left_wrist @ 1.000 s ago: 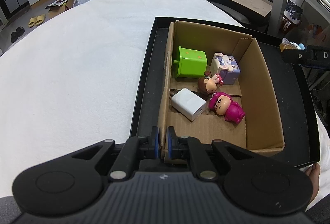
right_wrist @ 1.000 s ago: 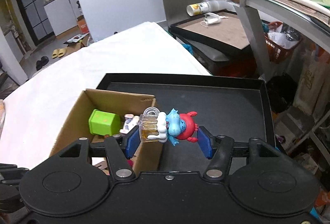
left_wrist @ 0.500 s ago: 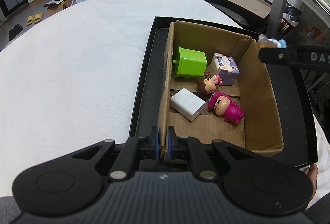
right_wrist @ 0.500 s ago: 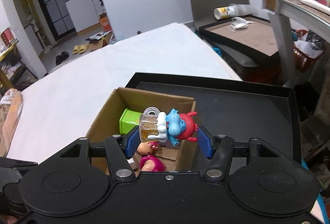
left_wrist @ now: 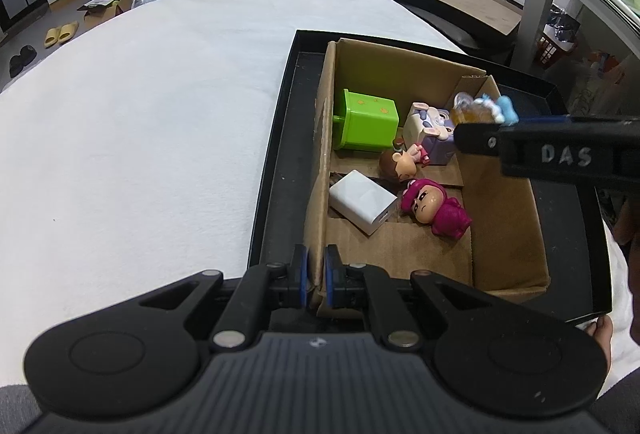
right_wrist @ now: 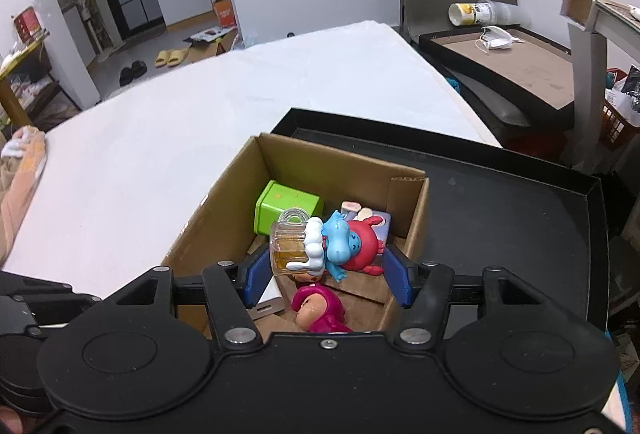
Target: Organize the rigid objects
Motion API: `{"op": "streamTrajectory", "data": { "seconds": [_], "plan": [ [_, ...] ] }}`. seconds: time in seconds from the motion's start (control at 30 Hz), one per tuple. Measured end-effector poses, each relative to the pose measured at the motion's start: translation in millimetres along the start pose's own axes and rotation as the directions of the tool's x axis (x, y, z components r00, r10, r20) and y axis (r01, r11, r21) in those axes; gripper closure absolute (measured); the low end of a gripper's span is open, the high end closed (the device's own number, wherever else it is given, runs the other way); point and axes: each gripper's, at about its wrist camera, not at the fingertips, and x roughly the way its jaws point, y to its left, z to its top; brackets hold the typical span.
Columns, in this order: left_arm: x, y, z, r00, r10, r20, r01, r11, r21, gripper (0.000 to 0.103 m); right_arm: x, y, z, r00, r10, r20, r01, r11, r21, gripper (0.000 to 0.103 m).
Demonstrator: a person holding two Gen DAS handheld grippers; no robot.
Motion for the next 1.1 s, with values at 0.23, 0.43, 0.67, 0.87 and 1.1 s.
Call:
{"op": "streamTrajectory", "data": {
  "seconds": [0.23, 0.43, 0.67, 0.87, 1.1],
  "plan": [
    [1, 1, 1, 1.0, -0.011, -0.011, 0.011, 1.0, -0.003, 0.095, 3, -6, -2, 0.999, 0.014, -0.032, -0.013, 1.0, 0.018, 0.043],
    [1, 0, 3, 1.0, -0.01, -0.017, 0.01, 1.0, -0.003, 0.095, -17, -30, 3, 0.999, 0.014, 0.032, -0.017, 0.995, 0.101, 0.042],
    [-1, -2, 3, 1.0, -0.009, -0.012, 0.009, 1.0, -0.007, 0.095, -21, -47, 0, 0.999, -0.016, 0.041, 0.009, 0.988, 0.154, 0.042],
    [-11, -4, 8, 1.0, -0.01, 0.002, 0.01, 1.0, -0.002, 0.095, -24, -44, -2, 0.999, -0.014, 0.036, 0.008, 0.988, 0.157, 0.037],
    [-33, -10, 11, 0.999, -0.028, 0.041, 0.028, 1.0, 0.013, 0.093, -44, -48, -9, 0.998, -0.031, 0.062, 0.017, 0.977, 0.215, 0.024]
  ]
}}
